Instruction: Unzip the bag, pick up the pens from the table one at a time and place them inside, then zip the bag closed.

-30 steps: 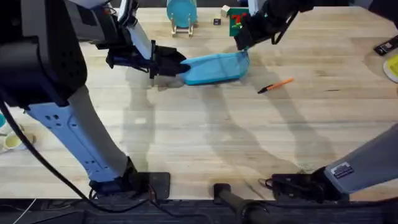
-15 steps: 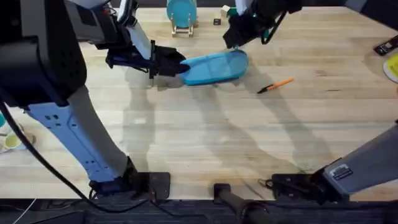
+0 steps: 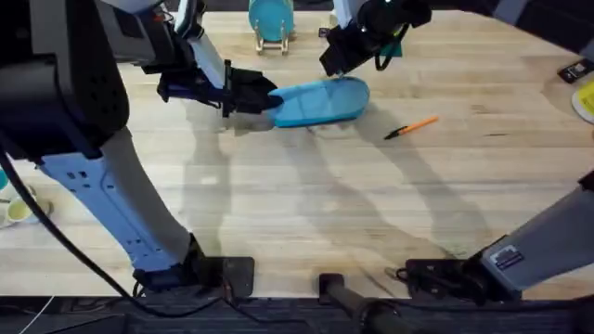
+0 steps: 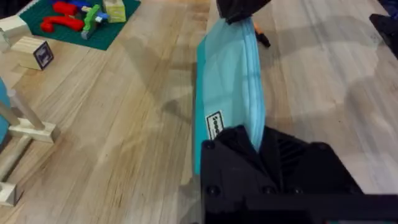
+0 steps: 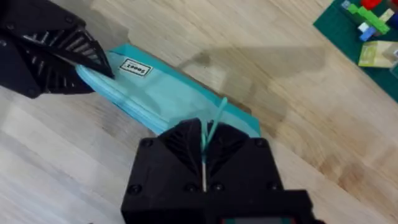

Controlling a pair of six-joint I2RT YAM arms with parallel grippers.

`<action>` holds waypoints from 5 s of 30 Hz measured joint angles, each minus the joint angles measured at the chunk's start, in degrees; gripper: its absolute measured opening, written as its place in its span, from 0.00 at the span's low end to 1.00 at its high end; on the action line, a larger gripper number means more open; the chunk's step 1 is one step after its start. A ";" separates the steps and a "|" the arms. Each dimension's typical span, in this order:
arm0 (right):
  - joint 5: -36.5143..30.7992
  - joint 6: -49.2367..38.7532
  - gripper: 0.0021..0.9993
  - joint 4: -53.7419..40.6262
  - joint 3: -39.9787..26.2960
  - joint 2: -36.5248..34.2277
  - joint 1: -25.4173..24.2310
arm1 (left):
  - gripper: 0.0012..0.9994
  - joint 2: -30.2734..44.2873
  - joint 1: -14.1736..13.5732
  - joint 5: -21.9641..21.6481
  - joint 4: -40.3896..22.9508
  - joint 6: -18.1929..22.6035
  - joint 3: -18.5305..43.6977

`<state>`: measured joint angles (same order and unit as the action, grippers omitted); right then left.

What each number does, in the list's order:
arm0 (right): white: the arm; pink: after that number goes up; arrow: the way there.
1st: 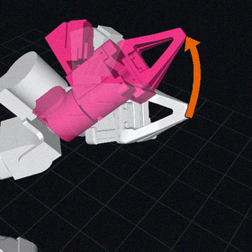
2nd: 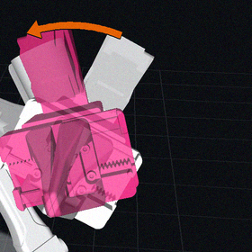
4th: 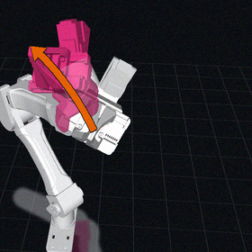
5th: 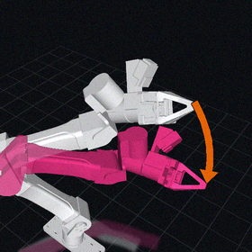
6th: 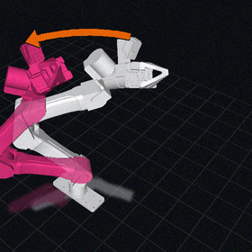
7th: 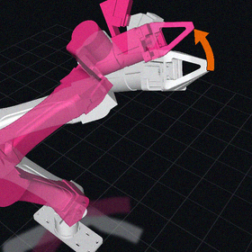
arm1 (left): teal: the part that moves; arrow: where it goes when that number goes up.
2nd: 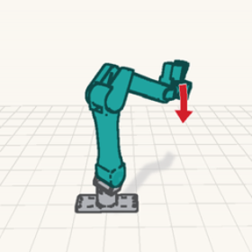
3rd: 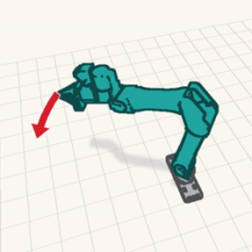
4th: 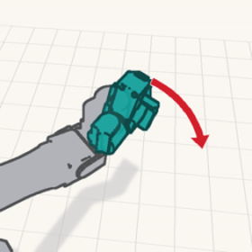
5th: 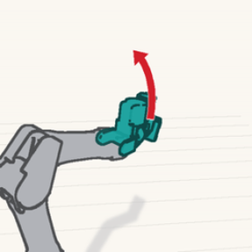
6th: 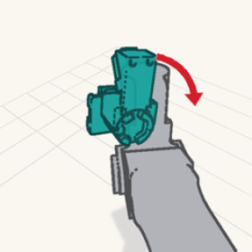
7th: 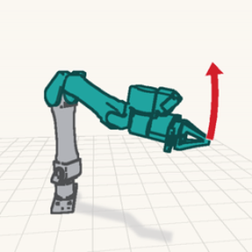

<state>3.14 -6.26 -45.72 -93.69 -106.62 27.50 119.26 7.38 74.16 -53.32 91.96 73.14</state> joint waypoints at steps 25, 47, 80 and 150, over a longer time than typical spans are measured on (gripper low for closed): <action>-0.13 -0.04 0.03 2.89 0.00 -0.16 3.54 | 0.04 0.00 0.07 -0.01 0.00 0.00 0.00; 0.80 -0.04 0.03 5.22 0.00 -0.93 6.45 | 0.04 0.00 0.26 0.02 -0.01 0.00 0.00; 4.89 0.02 0.03 14.40 -0.13 -4.94 11.21 | 0.04 0.00 0.15 0.10 -0.04 0.00 0.00; 6.75 3.07 1.00 11.09 -0.90 -1.47 4.88 | 0.04 0.00 -0.01 0.10 -0.04 0.00 0.00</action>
<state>9.89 -3.19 -34.63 -94.59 -108.09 32.38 119.26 7.36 74.26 -53.36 91.96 73.14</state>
